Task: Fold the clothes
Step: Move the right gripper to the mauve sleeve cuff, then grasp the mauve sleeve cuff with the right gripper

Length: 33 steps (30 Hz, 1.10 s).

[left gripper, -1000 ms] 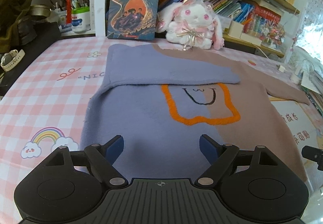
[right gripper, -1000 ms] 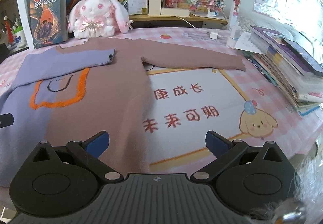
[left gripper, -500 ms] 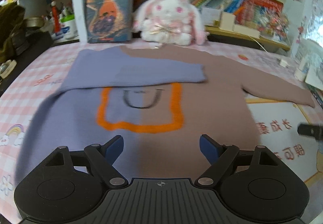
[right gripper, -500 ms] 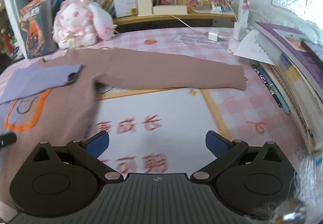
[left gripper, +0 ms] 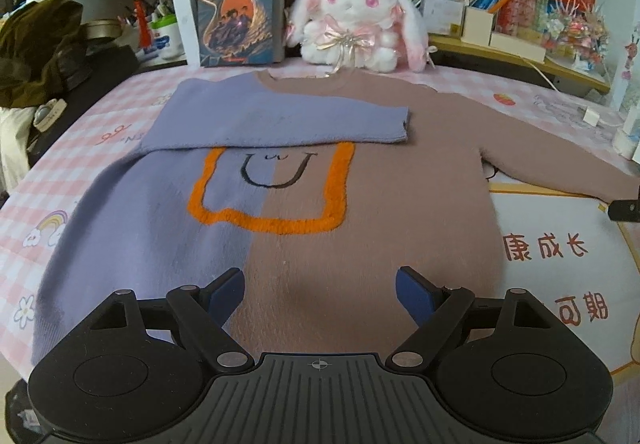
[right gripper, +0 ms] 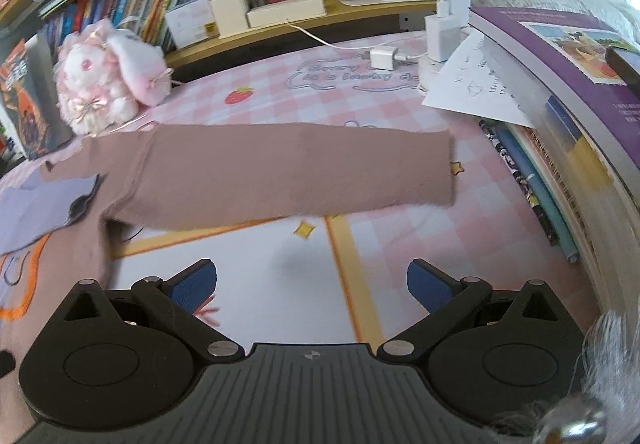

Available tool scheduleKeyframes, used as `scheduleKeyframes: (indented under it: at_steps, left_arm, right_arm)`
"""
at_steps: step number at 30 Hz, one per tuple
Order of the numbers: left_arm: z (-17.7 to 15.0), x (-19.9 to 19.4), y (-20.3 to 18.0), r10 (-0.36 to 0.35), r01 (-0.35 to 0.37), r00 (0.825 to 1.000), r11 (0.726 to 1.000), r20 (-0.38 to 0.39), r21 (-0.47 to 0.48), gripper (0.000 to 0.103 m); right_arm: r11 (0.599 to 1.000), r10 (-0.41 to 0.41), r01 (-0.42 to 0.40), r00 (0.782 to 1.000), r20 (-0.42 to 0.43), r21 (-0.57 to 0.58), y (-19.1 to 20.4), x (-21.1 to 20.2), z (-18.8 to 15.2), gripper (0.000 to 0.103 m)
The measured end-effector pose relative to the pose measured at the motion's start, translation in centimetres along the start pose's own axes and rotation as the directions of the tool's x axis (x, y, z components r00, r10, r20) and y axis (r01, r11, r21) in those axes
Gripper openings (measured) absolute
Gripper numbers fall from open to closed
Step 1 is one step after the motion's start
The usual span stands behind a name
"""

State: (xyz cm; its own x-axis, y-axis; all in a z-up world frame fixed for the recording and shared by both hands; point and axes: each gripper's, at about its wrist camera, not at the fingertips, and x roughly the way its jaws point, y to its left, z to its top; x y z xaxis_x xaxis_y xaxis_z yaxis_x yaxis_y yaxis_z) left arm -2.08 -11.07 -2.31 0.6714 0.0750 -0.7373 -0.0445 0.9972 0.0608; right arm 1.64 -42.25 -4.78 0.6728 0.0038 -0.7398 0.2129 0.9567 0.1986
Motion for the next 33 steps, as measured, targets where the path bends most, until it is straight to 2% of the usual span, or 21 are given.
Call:
scheduleKeyframes:
  at_steps: [15,22,27,30,32,33]
  left_arm:
    - [-0.1,0.1,-0.5,0.068,-0.069,0.997,0.998,-0.042,-0.014,0.086]
    - [-0.2,0.0,-0.7,0.088,-0.089,0.995,0.996,-0.050,-0.023,0.086]
    - [-0.2,-0.1,-0.9,0.097,-0.098,0.994,0.995,-0.059,-0.018,0.086]
    - [-0.2,-0.1,-1.0,0.103,-0.104,0.992,0.994,-0.066,-0.011,0.086]
    - [-0.2,-0.1,-1.1,0.108,-0.109,0.992,0.994,-0.069,-0.005,0.086]
    - [-0.2,-0.1,-1.0,0.110,-0.111,0.991,0.994,-0.071,-0.004,0.086]
  right_arm:
    - [0.998,-0.009,0.010,1.000,-0.024,0.058,-2.4,3.1,2.3,0.103]
    - [0.999,0.020,-0.019,1.000,-0.011,0.050,-2.5,3.7,2.9,0.102]
    - [0.998,0.059,-0.059,0.998,0.009,0.034,-2.8,4.4,3.5,0.098]
    - [0.996,0.084,-0.085,0.996,0.026,0.037,-2.9,4.5,3.8,0.080]
    - [0.994,0.093,-0.095,0.995,0.037,0.054,-3.1,4.6,4.0,0.048]
    - [0.992,0.102,-0.104,0.994,0.037,0.065,-3.2,4.7,4.1,0.046]
